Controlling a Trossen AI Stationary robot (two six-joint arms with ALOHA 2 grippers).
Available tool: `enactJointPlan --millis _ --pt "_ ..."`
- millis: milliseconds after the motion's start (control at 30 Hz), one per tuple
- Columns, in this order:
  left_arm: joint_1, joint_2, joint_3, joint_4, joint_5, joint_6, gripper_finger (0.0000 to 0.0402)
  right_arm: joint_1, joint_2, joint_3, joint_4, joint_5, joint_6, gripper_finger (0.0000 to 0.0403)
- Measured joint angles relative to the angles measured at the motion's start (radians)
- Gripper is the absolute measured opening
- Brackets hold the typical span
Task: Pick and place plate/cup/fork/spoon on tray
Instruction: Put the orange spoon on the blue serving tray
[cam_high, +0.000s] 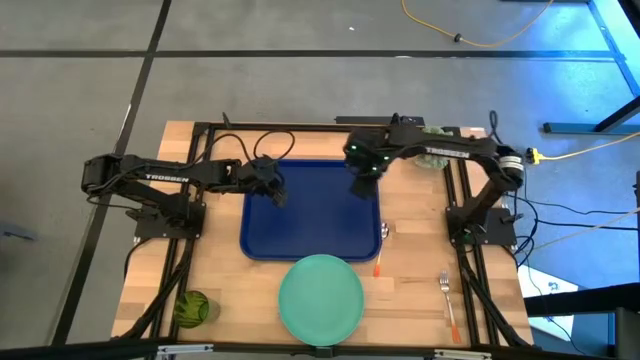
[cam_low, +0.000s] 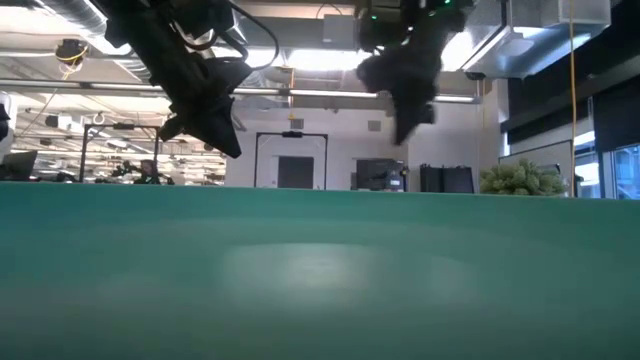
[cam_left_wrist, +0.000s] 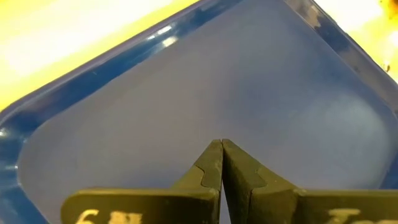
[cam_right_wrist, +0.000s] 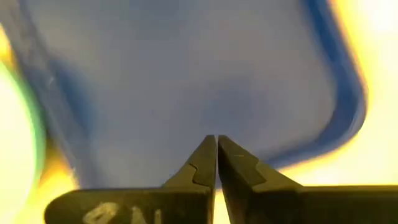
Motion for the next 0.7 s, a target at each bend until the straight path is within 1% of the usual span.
enactJointPlan --millis 167,300,400,467,567,700 --pt "0.000 0.000 0.000 -0.001 0.024 0.000 0.0000 0.002 -0.063 -0.002 -0.228 -0.099 -0.004 0.0020" --pt "0.000 0.000 0.000 -0.001 0.024 0.006 0.0000 0.002 -0.063 -0.002 -0.325 -0.164 -0.004 0.0020" --pt "0.000 0.000 0.000 -0.001 0.025 0.006 0.0000 0.002 -0.063 -0.002 -0.335 -0.173 -0.008 0.0023" --pt "0.000 0.000 0.000 -0.001 0.028 0.006 0.0000 0.002 -0.063 -0.002 -0.335 -0.173 -0.045 0.0030" --pt "0.000 0.000 0.000 -0.001 0.060 0.007 0.0000 0.003 -0.064 -0.013 -0.331 -0.184 -0.083 0.0041" --pt "0.000 0.000 0.000 -0.002 0.083 0.007 0.0000 0.005 -0.064 -0.107 -0.331 -0.227 -0.091 0.0061"
